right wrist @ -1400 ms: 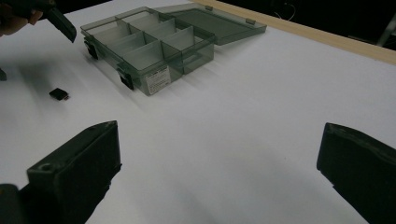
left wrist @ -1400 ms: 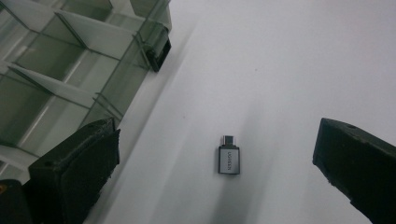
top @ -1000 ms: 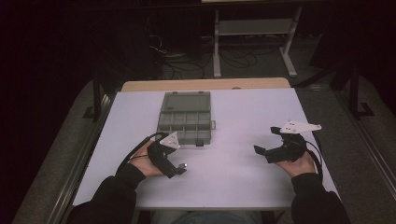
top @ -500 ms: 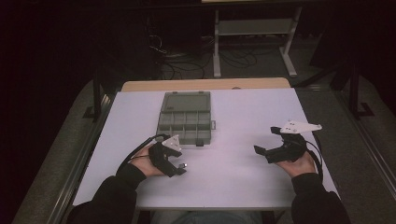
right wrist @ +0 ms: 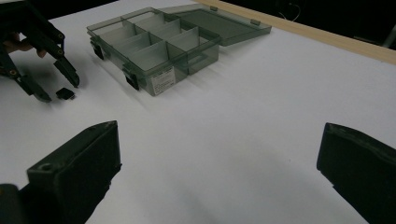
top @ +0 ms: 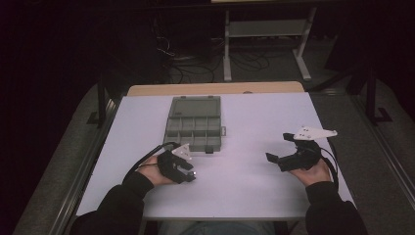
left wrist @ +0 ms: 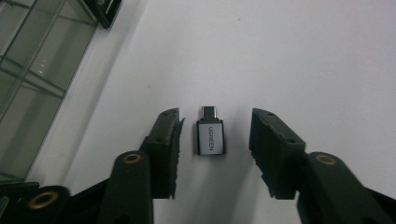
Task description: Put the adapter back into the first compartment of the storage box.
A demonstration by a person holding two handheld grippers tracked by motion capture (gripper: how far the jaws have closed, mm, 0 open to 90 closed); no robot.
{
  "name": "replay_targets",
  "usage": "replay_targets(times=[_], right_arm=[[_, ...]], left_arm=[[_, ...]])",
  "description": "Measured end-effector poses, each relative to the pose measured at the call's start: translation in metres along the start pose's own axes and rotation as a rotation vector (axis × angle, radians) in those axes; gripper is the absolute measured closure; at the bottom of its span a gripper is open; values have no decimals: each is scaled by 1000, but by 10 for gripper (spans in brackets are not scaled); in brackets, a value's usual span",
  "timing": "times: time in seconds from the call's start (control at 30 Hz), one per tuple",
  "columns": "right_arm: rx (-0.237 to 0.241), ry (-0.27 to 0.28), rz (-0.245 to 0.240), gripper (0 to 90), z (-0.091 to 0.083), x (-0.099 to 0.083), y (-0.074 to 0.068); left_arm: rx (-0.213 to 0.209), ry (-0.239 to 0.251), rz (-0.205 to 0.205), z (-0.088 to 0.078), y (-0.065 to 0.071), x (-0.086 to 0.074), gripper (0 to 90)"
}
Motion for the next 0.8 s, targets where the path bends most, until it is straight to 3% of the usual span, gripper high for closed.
replay_targets(times=[0.53,0.8], right_arm=[[4,-3,-2,0,1,0,0],[-2,-4,-1,0,0,0,0]], left_arm=[[-1,26,-31,-1,-5,-4,755],[-5,37,-50,-4,-7,-5,758]])
Point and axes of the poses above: each handheld gripper's, and its own axes: z roughly forward along the jaws, x roughly out of its top, y roughly to its right, the point moved 2 cm from there along z, roughly forward along the jaws, and after that the axes turned 6 degrees about z, right-handed, at the moved point
